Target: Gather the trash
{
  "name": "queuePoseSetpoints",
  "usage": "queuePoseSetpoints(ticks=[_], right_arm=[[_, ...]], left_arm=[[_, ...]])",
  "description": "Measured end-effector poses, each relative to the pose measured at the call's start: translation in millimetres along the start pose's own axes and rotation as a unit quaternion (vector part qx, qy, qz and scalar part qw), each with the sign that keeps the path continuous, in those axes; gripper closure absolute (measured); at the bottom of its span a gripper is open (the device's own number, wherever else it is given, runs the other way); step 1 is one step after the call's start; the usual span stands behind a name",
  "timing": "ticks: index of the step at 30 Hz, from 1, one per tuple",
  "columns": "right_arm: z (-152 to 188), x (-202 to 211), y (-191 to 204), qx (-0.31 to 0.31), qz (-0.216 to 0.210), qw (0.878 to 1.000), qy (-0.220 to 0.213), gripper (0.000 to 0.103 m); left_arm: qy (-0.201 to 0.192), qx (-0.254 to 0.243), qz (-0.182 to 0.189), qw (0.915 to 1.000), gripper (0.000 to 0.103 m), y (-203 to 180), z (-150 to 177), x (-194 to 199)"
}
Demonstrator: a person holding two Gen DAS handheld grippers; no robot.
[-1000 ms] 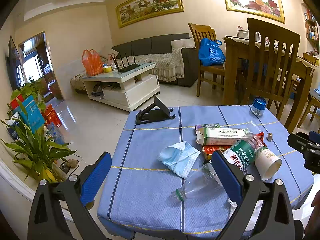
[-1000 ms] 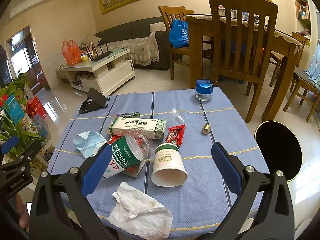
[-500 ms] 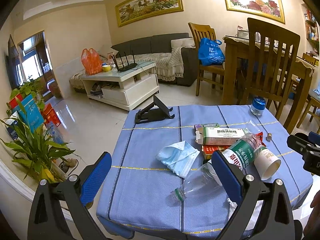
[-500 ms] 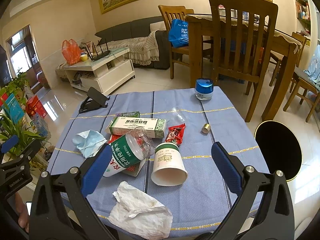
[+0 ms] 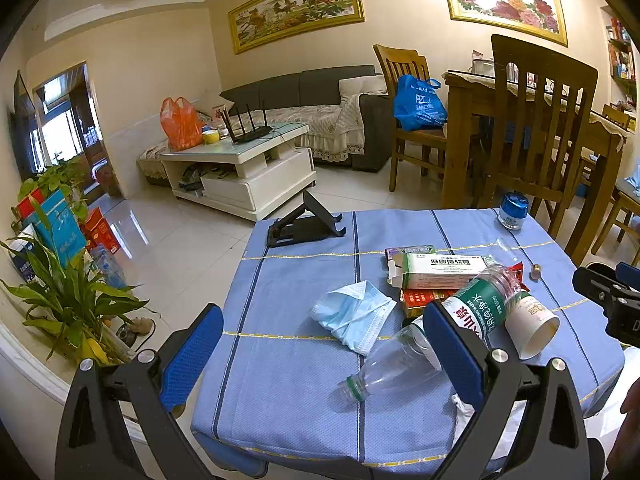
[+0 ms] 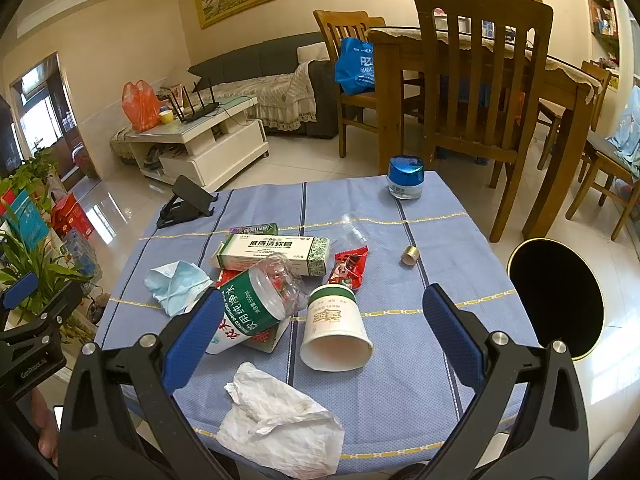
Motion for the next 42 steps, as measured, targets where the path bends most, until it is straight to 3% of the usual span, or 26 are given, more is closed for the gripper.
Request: queuePoseSetpoints(ticks=[28, 32, 34, 35, 38, 40, 42], right_arm=[[1, -1, 6, 0.008, -0.003, 1.0, 0.005, 0.005], [-1, -2, 23, 0.072, -0.027, 0.997, -0.007, 0.005], [2, -9, 46, 0.157, -0.056, 0.986, 0.001, 0.005], [6, -15, 60, 0.211, -0.069, 0.975, 0.018, 0.005], [33, -30, 96, 0.379, -0.085, 0.92, 0.045, 0.005], [55, -42, 118, 0.48, -0.084, 0.87, 0.069, 0.005], [68, -51, 131, 0.534, -0.075, 0.838, 0.079, 0.005]], left_arm=[[0.013, 0.009, 0.013, 0.9998, 0.006, 2, 0, -4], [0.031, 0.016, 0.012, 0.9993, 0.006, 15, 2, -12], [0.043, 0.009, 0.007, 0.999, 0.006, 26, 4, -18], [0.047, 0.004, 0.005, 0.9989, 0.006, 30, 4, -20], [0.063, -0.009, -0.012, 0.9979, 0.006, 54, 10, -30], [0.08, -0.007, -0.003, 0.9968, 0.006, 79, 14, -41], [0.093, 0.007, 0.015, 0.9956, 0.006, 101, 18, -49]])
Point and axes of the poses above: each gripper's, at about its wrist camera, not at the fingertips, and x roughly against the way its jaws point, y to its left, z to its underside, the point moved 1 cm from there along -x, roughly the way its jaws point, and after that the axes turned 3 degrees about -x, right-handed, at the moved point
